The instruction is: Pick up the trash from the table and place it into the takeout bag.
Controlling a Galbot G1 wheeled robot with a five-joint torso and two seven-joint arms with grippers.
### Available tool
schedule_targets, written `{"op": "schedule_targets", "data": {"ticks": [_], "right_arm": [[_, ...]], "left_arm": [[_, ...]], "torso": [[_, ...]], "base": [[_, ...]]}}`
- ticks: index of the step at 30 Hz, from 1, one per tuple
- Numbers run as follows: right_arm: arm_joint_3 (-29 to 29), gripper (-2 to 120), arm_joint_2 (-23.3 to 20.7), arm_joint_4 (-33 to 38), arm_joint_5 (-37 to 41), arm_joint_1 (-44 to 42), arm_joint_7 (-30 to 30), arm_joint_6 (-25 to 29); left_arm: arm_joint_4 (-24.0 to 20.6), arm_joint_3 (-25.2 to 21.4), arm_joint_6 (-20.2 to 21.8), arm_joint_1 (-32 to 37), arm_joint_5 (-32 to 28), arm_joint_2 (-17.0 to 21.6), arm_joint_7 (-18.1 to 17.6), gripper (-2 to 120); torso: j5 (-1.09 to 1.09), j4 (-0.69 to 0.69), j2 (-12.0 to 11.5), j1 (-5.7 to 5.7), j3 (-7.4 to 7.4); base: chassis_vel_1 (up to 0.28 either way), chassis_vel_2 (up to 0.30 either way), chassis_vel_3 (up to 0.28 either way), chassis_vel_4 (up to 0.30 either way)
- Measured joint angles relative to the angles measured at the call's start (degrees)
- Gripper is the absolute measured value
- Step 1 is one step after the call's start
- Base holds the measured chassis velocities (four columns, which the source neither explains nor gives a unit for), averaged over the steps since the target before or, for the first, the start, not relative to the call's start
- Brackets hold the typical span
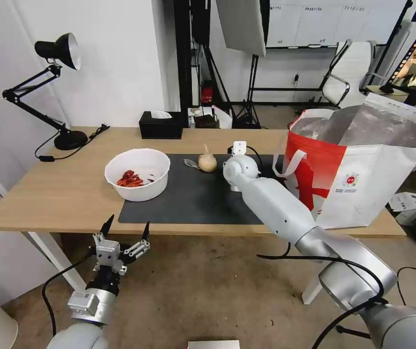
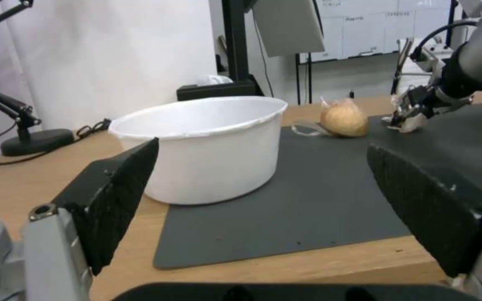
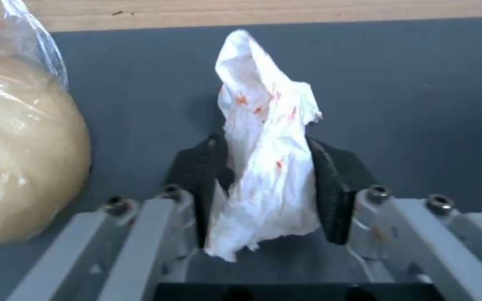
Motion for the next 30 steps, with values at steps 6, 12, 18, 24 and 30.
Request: {"op": "schedule_targets", "data": {"ticks": [6,12,18,24,30], "right_arm": [[0.0,18,-0.4,1.3,0.9,-0.2,0.8,0.1],[0.0,0,-1.1,2.8,2.3,-0.8,2.3,0.2],[0.0,0,-1.7,4.2,2.5,-1.0,2.9,1.0],[-3.2,0,-6.7,11.6,-2.6,-2.5,2.6,6.0],[-4.5,0,-14.2,26.6,-11.4,-7.8,3.4,12.0]], "left_arm": [[-0.1,0.1,0.0,-0.1,-0.1,0.2,0.0,100],[-0.2,0.3,0.0,-0.2,-0.1,0.2,0.0,100],[-0.6,0.2,0.0,-0.1,-0.2,0.4,-0.1,100],[-1.1,0.3,0.0,0.0,-0.2,0.4,-0.1,100],[-1.6,0.0,0.0,0.4,-0.2,0.4,-0.2,100]], "torso": [[0.00,0.00,0.0,0.00,0.00],[0.00,0.00,0.0,0.00,0.00],[0.00,0.00,0.0,0.00,0.00],[0.01,0.01,0.0,0.00,0.00],[0.02,0.00,0.0,0.00,0.00]], "base": [[0.000,0.000,0.000,0.000],[0.000,0.000,0.000,0.000],[0.000,0.000,0.000,0.000],[0.000,0.000,0.000,0.000],[0.000,0.000,0.000,0.000]]}}
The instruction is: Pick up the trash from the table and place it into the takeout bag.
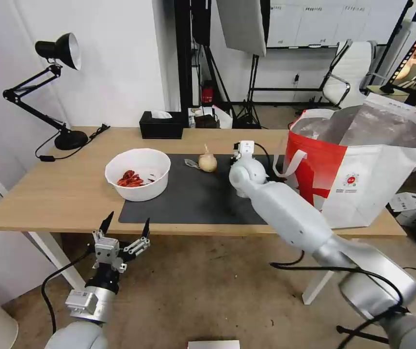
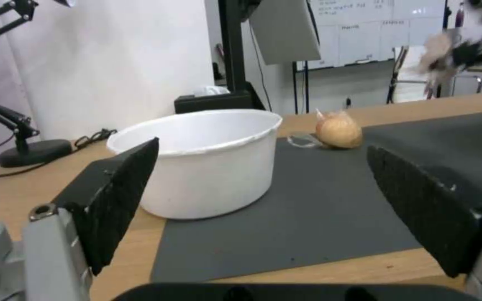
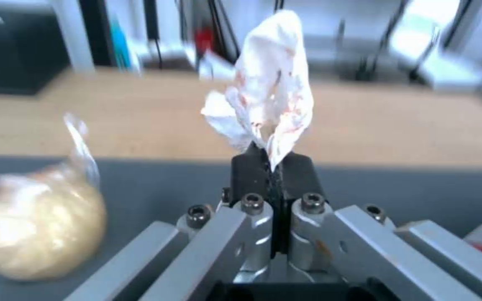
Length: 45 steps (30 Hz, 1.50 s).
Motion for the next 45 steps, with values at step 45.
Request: {"op": "schedule_targets", "data": {"ticks": [45], "right_arm": [[21.2,46,-25.5,31.1,13.0,-8.2,16.3,-11.3]], "left_arm": [[-1.7,0.1,-0.1,1.6,0.5,0.1,0.0,100]], "torso": [[-0.02,0.00,0.0,0.00,0.00]], "base": [[0.000,0.000,0.000,0.000]]}}
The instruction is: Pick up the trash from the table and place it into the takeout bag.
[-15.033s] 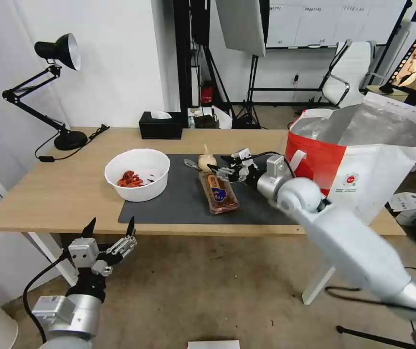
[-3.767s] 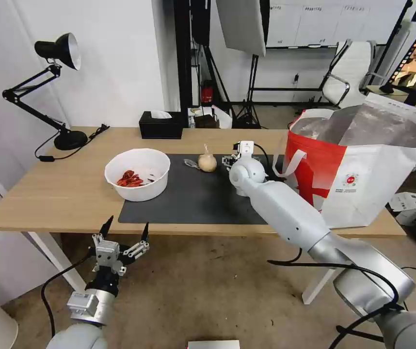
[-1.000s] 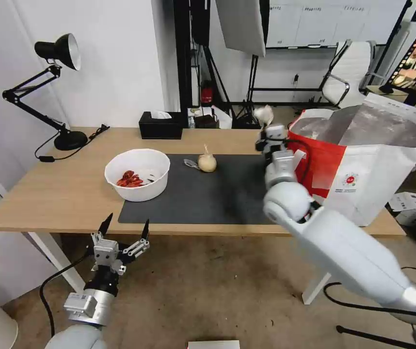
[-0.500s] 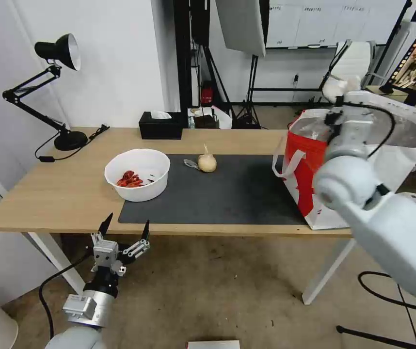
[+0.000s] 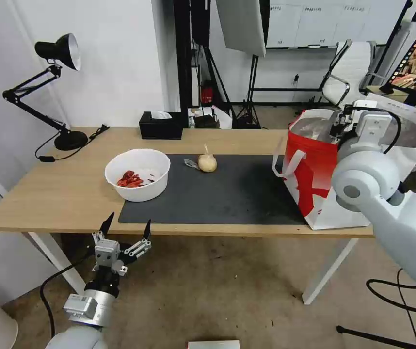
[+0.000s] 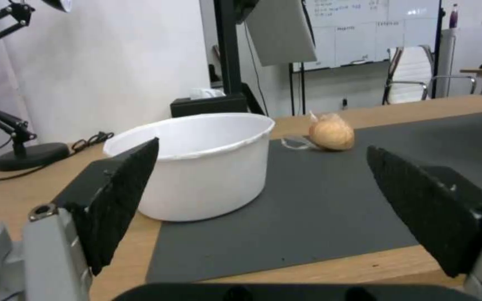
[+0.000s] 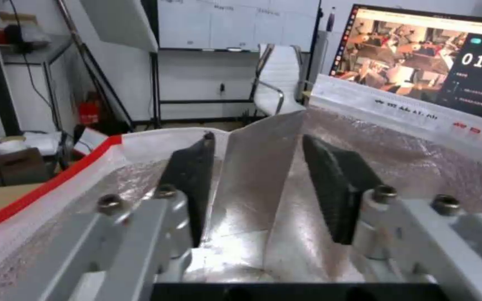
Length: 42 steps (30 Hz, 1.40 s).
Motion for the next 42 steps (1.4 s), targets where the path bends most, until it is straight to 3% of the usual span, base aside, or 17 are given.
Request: {"op": "schedule_targets", "data": {"ticks": [4,6,8,14,15,16,20,23,24,26,29,31,35,38,39,42], "right_arm": [[0.0,55,-0.1,0.1,0.0,0.1,-0.2,0.0],[0.4,68,-0.8,1.2,0.1,-0.4,-2.7,1.2],[0.7,72,-1.1,1.6,0.3,-0.7,-3.8,1.9],[5.0,92,-3.8,7.0,1.6,-6.6,-18.2,10.6],[7.4,98,-4.7,8.8,1.5,-11.4,-24.1,13.7],[8.9,99,-5.2,10.0,1.5,-14.6,-27.7,15.0],[11.0,100,-6.1,11.9,0.7,-20.1,-32.8,17.1],[13.3,100,-6.0,14.2,-2.0,-27.6,-41.2,20.3],[13.3,100,-6.0,14.2,-2.0,-27.6,-41.2,20.3],[13.8,100,-4.5,14.5,-7.0,-33.7,-50.3,23.9],[14.2,100,-3.8,14.5,-10.1,-36.5,-52.5,26.0],[15.2,100,-1.9,14.2,-18.0,-43.8,-56.9,30.5],[16.2,100,0.7,13.6,-24.5,-49.9,-58.8,33.4],[17.7,100,6.9,11.0,-34.6,-60.3,-57.5,36.9],[17.7,100,6.9,11.0,-34.6,-60.3,-57.5,36.9],[18.0,100,12.4,8.2,-41.5,-66.5,-54.6,39.2]], "left_arm": [[-0.2,-0.1,0.0,0.2,0.0,0.1,0.0,100],[-0.5,-0.1,0.0,0.3,-0.1,0.2,0.0,100],[-0.5,-0.1,0.0,0.3,-0.1,0.2,0.0,100],[-0.7,0.2,0.1,-0.6,-0.3,0.2,0.0,100],[-0.7,0.3,0.1,-0.8,-0.3,0.2,0.1,100],[-0.7,0.3,0.1,-0.8,-0.3,0.1,0.1,100],[-0.8,0.3,0.1,-0.8,-0.3,0.0,0.1,100],[-1.5,-0.3,-0.2,-0.1,-0.2,-0.5,0.1,100],[-1.5,-0.3,-0.2,-0.1,-0.2,-0.5,0.1,100],[-2.9,-2.1,-1.1,2.3,0.0,-1.8,0.1,100],[-3.2,-2.5,-1.3,2.7,0.0,-2.0,0.1,100],[-3.5,-2.8,-1.5,3.3,0.0,-2.2,0.1,100],[-3.6,-2.9,-1.6,3.6,0.1,-2.4,0.2,100],[-3.5,-2.7,-1.7,3.7,0.6,-2.9,0.4,100],[-3.5,-2.7,-1.7,3.7,0.6,-2.9,0.4,100],[-3.0,-2.5,-1.9,3.9,1.0,-3.1,0.5,100]], "torso": [[0.00,0.01,0.0,0.00,0.00],[0.00,0.01,0.0,0.00,0.00],[0.00,0.01,0.0,0.00,0.00],[-0.02,0.01,0.0,0.00,-0.01],[-0.01,0.00,0.0,0.00,-0.01],[0.04,-0.01,0.0,0.00,0.00],[-0.02,-0.01,0.0,0.00,-0.01],[-0.01,-0.02,0.0,0.00,-0.01],[-0.01,-0.02,0.0,0.00,-0.01],[0.01,0.04,0.0,0.00,0.00],[0.00,0.04,0.0,0.00,-0.01],[0.00,-0.02,0.0,0.00,-0.01],[0.00,0.00,0.0,-0.01,-0.01],[-0.01,0.00,0.0,0.00,-0.01],[-0.01,0.00,0.0,0.00,-0.01],[0.00,-0.02,0.0,-0.01,-0.01]], "base": [[0.000,0.000,0.000,0.000],[0.000,0.000,0.000,0.000],[0.000,0.000,0.000,0.000],[0.000,0.000,0.000,0.000],[0.000,0.000,0.000,0.000],[0.000,0.000,0.000,0.000],[0.000,0.000,0.000,0.000],[0.000,0.000,0.000,0.000],[0.000,0.000,0.000,0.000],[0.000,0.000,0.000,0.000],[0.000,0.000,0.000,0.000],[0.000,0.000,0.000,0.000],[0.000,0.000,0.000,0.000],[0.000,0.000,0.000,0.000],[0.000,0.000,0.000,0.000],[0.000,0.000,0.000,0.000]]}}
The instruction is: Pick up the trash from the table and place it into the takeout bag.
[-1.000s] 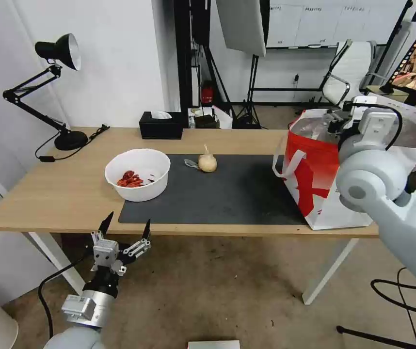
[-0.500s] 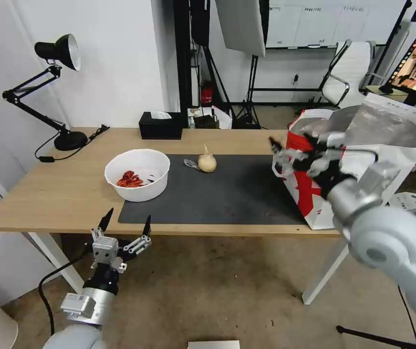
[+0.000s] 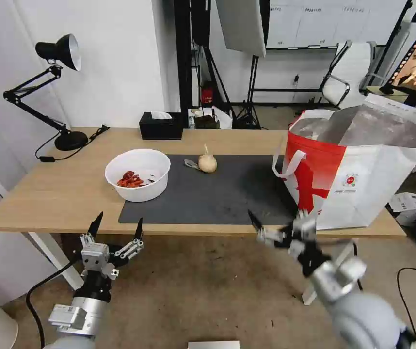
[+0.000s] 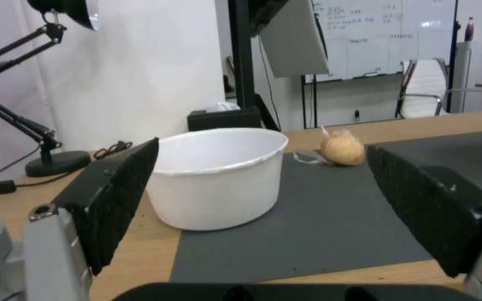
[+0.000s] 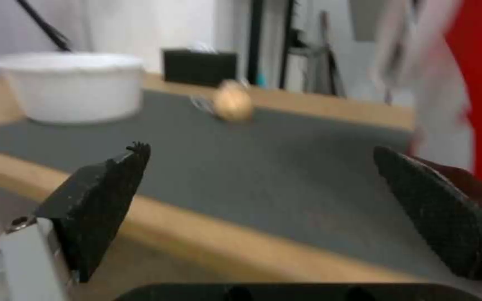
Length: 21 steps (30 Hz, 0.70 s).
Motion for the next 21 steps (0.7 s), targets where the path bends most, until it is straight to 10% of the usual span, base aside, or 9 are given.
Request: {"op": "schedule_targets", "data": {"ticks": [21], "right_arm": [[-1.2,100,4.3,-2.0,-2.5,-1.5,4.1,-0.7]], "left_arm": [[0.5,0.6,-0.4,1.0,1.1,-1.1,1.4,100]], "torso": [[0.00,0.02,0.0,0.01,0.01]], "base": [[0.000,0.000,0.000,0.000]]}}
